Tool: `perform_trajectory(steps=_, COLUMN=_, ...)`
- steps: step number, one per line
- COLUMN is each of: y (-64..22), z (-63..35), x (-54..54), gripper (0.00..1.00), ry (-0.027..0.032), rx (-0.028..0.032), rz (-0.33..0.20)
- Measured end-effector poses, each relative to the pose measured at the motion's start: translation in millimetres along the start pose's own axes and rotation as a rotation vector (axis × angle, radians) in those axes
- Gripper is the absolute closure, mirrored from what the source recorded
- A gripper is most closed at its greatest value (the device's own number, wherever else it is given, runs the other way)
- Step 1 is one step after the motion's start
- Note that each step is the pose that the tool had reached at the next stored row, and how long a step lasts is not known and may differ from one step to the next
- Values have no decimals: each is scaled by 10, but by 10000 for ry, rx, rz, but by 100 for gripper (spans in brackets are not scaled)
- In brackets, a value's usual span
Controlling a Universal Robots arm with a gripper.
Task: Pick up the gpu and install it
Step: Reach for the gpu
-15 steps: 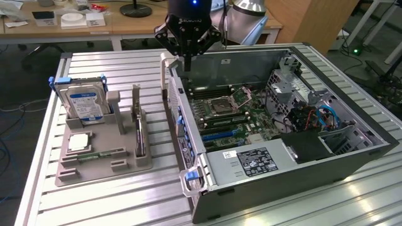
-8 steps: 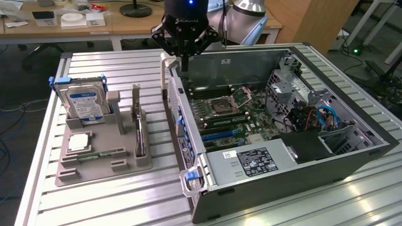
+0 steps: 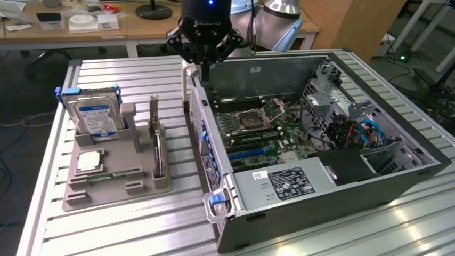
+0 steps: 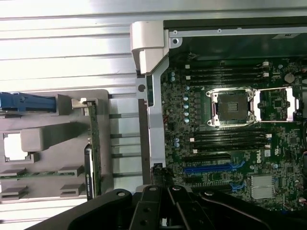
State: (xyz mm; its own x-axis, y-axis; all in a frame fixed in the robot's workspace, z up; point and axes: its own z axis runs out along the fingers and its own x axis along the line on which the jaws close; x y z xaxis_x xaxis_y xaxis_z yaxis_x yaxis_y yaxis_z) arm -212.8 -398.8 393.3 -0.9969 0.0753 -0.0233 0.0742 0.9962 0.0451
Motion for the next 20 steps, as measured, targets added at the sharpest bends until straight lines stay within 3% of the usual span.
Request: perform_trajectory(steps=20, y=-14, z=-5, x=180, gripper=90, ry=1, rx=0, rz=-1)
